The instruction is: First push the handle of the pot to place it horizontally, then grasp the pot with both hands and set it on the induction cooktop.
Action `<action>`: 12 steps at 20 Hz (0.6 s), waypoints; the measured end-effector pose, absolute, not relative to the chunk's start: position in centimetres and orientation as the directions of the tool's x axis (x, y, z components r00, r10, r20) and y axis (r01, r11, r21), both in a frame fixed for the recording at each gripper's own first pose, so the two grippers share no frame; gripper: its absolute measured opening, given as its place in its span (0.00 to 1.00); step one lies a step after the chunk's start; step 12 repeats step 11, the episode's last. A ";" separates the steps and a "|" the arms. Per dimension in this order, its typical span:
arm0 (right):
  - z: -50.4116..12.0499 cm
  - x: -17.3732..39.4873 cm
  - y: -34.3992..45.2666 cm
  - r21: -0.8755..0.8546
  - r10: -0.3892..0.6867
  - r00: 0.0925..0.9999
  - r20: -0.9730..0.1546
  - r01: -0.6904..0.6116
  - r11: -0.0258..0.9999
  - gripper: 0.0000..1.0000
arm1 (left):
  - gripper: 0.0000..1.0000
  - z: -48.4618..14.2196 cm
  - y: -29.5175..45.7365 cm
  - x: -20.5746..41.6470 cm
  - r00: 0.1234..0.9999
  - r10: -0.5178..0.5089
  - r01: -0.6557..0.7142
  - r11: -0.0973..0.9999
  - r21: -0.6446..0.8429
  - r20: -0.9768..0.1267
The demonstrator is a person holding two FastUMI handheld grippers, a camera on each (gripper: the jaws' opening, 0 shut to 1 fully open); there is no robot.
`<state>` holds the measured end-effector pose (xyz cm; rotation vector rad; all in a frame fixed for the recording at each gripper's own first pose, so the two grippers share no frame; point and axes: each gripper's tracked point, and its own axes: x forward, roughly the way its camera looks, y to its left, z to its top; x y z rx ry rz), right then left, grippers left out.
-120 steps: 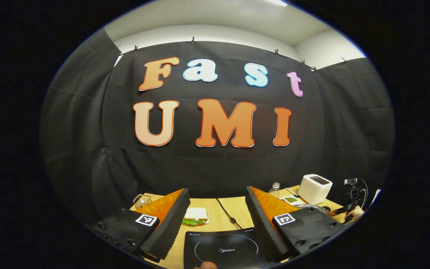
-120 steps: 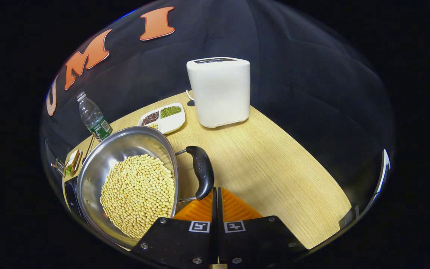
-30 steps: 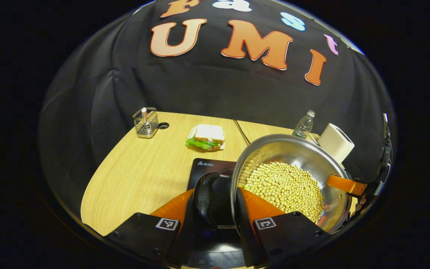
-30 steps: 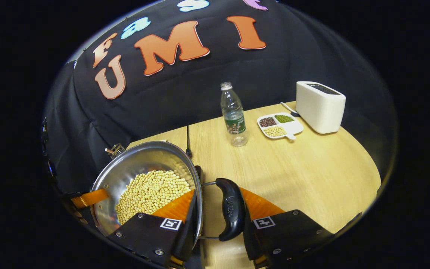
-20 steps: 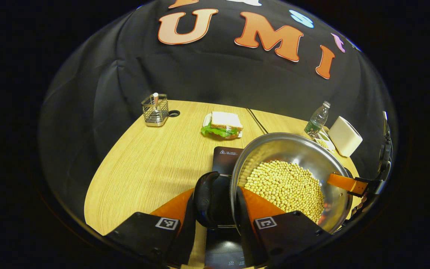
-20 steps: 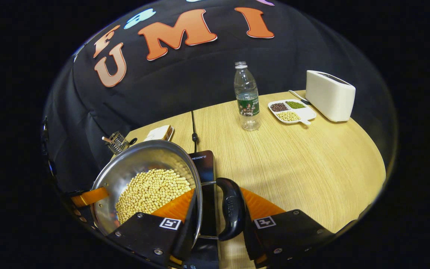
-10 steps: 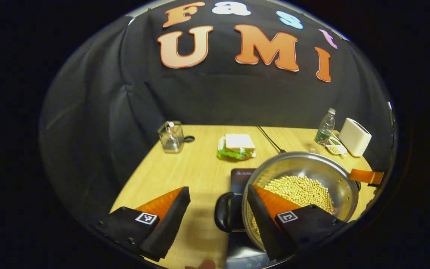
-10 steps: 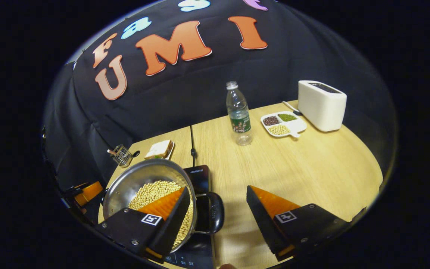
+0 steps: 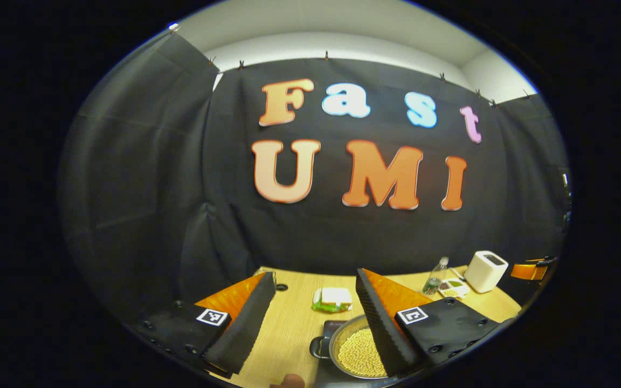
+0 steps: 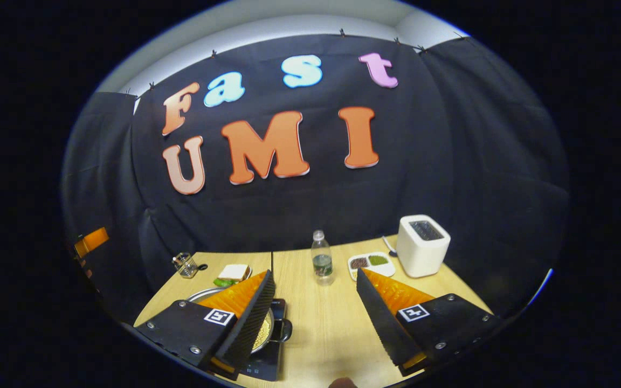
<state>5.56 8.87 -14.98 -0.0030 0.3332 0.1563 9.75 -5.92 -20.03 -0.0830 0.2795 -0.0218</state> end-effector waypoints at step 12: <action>-2.0 0.3 -1.5 0.005 0.057 0.993 -0.100 -0.056 0.998 1.00 | 0.98 -6.4 -1.2 5.9 0.995 0.061 -0.068 0.993 -0.094 -0.074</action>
